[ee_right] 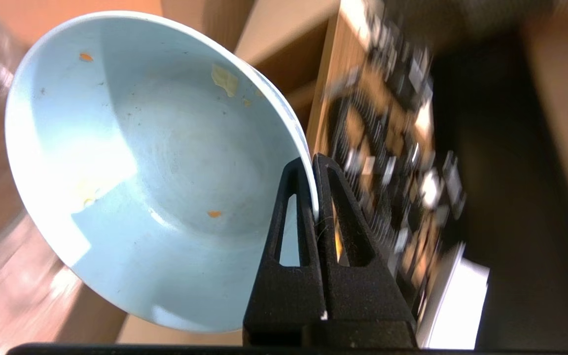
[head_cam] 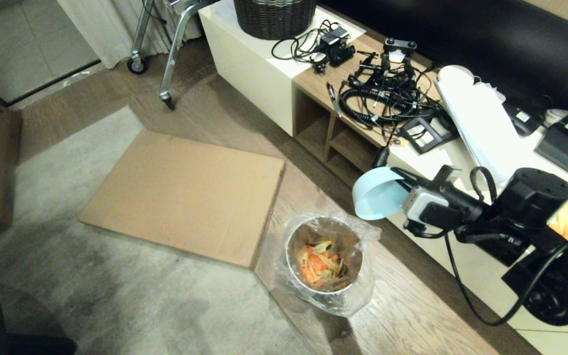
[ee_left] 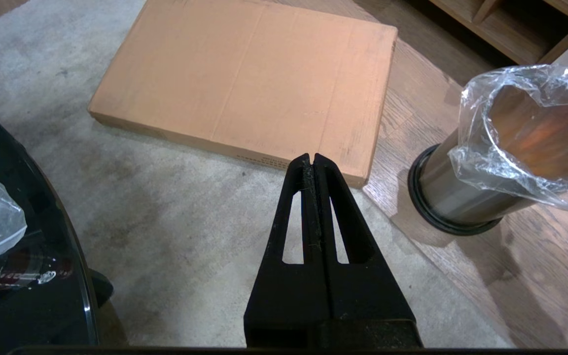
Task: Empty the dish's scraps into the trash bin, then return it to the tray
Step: Put the bowl back to the table
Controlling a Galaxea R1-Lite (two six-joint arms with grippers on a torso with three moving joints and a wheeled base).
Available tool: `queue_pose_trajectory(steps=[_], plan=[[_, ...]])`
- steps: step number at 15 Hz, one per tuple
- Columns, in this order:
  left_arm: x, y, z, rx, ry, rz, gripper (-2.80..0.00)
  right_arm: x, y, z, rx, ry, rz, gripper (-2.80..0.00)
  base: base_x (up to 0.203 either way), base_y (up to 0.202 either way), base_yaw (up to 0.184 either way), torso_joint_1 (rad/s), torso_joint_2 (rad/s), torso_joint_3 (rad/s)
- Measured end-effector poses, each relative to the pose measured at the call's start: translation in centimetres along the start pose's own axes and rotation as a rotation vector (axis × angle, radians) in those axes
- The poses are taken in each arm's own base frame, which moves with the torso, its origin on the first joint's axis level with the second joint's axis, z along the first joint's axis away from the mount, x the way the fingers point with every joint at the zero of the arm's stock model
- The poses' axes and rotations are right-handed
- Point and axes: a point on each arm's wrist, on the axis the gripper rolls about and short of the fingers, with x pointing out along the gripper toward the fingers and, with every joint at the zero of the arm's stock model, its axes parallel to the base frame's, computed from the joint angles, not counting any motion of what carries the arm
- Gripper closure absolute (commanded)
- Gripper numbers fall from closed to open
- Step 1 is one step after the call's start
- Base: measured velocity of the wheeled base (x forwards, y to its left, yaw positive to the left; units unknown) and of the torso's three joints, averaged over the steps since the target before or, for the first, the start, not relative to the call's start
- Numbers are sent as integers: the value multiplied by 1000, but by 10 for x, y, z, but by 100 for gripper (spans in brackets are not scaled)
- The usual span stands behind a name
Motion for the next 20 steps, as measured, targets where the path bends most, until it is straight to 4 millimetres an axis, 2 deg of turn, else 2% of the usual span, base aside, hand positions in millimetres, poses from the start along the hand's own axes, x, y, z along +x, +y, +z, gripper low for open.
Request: queue_pose_trajectory(steps=[7,14,20], plan=[[0,0,0,0,0,0,0,-49,11,1,174,289,11,0,0,0,0,0,0,0],[0,0,0,0,0,0,0,-77,13,-6,365,488,-17,0,0,0,0,0,0,0],[0,0,0,0,0,0,0,-129,17,-16,609,688,-19,0,0,0,0,0,0,0]])
